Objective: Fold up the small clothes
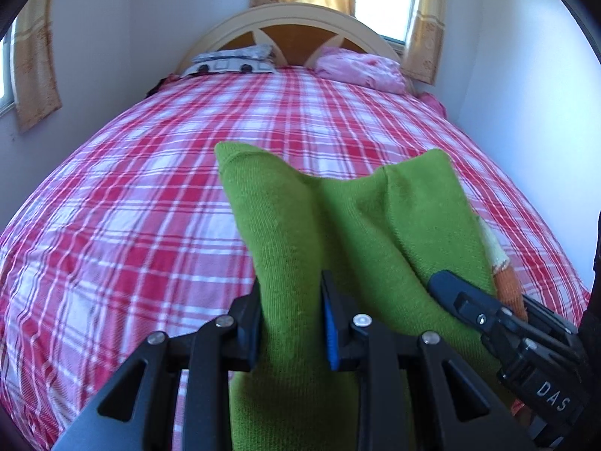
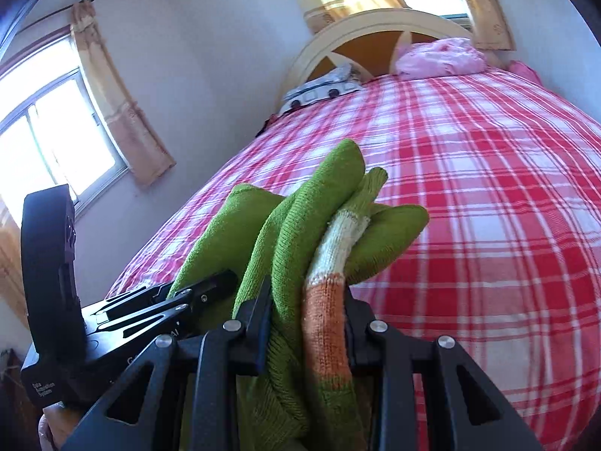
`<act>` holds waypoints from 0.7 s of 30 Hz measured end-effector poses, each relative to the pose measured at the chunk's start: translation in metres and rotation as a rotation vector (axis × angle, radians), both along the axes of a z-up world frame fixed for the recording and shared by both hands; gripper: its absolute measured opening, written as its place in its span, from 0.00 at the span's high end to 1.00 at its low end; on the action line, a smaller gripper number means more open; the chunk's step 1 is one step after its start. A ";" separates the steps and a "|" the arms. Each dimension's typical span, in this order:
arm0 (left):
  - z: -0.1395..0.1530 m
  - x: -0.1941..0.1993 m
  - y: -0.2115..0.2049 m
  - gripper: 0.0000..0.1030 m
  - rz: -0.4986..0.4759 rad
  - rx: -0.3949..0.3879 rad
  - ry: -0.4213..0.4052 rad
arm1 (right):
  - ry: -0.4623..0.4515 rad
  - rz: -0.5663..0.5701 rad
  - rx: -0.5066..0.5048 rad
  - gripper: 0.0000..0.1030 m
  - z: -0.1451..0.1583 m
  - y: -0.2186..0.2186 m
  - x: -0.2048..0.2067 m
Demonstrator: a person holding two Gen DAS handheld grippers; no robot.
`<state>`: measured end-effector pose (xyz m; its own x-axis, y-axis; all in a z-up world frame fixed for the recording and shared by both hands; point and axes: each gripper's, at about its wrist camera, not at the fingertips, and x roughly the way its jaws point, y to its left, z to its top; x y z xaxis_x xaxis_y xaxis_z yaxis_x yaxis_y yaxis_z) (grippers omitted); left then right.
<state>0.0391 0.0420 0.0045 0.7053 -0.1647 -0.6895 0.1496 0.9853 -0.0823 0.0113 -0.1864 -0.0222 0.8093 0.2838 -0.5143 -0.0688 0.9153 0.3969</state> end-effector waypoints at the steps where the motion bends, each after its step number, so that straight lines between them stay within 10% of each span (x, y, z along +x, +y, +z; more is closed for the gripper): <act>1: 0.000 0.000 0.007 0.74 0.013 -0.001 -0.002 | -0.002 0.015 0.001 0.70 0.001 0.008 0.003; 21: -0.001 0.016 0.114 0.74 0.218 -0.033 -0.038 | -0.044 0.227 -0.007 0.70 0.009 0.112 0.068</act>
<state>0.0551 0.1558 0.0032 0.7519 -0.0276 -0.6587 -0.0634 0.9915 -0.1139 0.0788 -0.0741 -0.0136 0.7469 0.4576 -0.4825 -0.2904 0.8772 0.3824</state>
